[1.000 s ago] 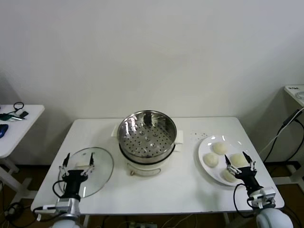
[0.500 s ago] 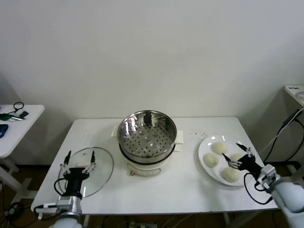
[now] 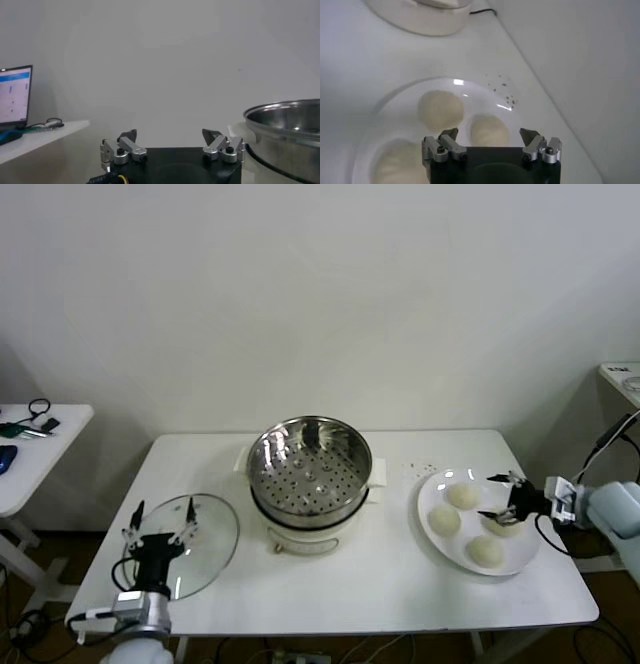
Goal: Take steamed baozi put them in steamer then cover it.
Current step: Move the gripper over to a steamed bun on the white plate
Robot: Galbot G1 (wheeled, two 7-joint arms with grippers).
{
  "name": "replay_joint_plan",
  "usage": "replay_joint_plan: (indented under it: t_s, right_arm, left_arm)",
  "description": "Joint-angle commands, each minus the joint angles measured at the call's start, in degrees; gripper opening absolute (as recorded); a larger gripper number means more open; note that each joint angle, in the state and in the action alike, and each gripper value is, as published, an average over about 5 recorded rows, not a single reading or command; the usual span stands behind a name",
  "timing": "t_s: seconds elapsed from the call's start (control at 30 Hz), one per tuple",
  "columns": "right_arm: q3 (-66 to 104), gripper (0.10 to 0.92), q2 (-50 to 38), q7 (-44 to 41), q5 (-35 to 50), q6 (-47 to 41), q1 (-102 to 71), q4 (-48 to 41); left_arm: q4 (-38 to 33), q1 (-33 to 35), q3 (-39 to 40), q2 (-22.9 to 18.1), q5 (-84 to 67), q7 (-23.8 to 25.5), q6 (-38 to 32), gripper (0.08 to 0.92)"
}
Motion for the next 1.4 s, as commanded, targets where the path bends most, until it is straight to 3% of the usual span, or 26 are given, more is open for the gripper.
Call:
replay_joint_plan:
  t_s: [0.03, 0.8, 1.4]
  right_arm:
    - [-25.52, 0.823, 5.00, -10.67, -7.28, 3.69, 26.42, -15.81]
    - [-28.21, 0.823, 23.40, -11.31, -19.05, 7.89, 27.95, -36.20]
    - [-27.67, 0.823, 29.16, -10.81, -20.73, 9.13, 27.57, -42.28]
  left_arm:
    - [1.03, -0.34, 0.30, 0.57, -3.14, -0.58, 1.40, 0.823]
    - [3.16, -1.96, -1.12, 4.28, -7.97, -1.21, 2.70, 0.823]
    - [4.23, -2.95, -1.93, 5.86, -8.05, -1.55, 2.40, 0.823]
